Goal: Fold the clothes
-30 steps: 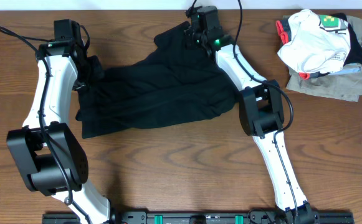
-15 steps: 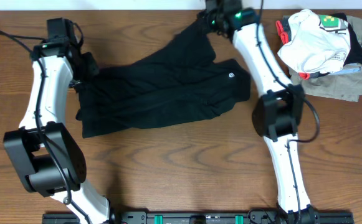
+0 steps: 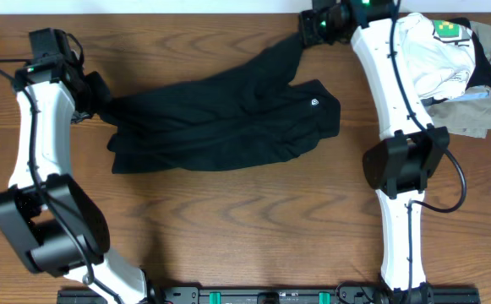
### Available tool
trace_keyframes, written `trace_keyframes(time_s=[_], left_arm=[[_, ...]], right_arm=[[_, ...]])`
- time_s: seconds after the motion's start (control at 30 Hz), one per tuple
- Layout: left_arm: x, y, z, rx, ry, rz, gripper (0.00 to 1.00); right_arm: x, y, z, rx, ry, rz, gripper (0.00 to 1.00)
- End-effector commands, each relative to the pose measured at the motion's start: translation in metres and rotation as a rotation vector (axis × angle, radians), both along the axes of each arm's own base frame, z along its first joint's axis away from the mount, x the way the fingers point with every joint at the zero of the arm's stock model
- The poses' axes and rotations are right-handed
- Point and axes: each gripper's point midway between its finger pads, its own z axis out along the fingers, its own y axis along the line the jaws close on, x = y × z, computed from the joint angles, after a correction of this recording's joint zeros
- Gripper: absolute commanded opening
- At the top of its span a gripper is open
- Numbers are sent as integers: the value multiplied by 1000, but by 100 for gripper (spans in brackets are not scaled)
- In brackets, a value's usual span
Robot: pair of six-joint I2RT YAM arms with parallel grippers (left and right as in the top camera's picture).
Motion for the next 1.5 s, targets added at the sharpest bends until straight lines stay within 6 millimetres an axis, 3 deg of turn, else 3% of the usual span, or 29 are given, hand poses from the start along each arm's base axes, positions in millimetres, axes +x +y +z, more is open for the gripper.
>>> trace_keyframes(time_s=[0.0, 0.4, 0.6, 0.87, 1.07, 1.23, 1.27, 1.3, 1.37, 1.47], left_arm=[[1, 2, 31, 17, -65, 2, 6], [-29, -6, 0, -10, 77, -31, 6], [-50, 2, -25, 43, 175, -9, 6], [-76, 4, -57, 38, 265, 5, 6], [-83, 2, -76, 36, 272, 5, 6], [-80, 3, -79, 40, 256, 6, 6], [-80, 3, -79, 40, 256, 6, 22], [-80, 3, -79, 40, 256, 6, 44], [-81, 3, -78, 39, 261, 7, 79], [-85, 7, -69, 30, 281, 20, 96]], right_arm=[[-16, -4, 24, 23, -2, 48, 1], [-69, -14, -4, -44, 233, 93, 1], [-87, -33, -22, -124, 337, 63, 1], [-113, -48, -72, -149, 518, 48, 1], [-128, -52, -101, -161, 603, 47, 1], [-131, -58, -107, -165, 621, 44, 2], [-130, -59, -107, -166, 616, 47, 15], [-129, -61, -107, -167, 612, 50, 26], [-127, -64, -107, -173, 605, 45, 36], [-124, -70, -107, -178, 594, 33, 46]])
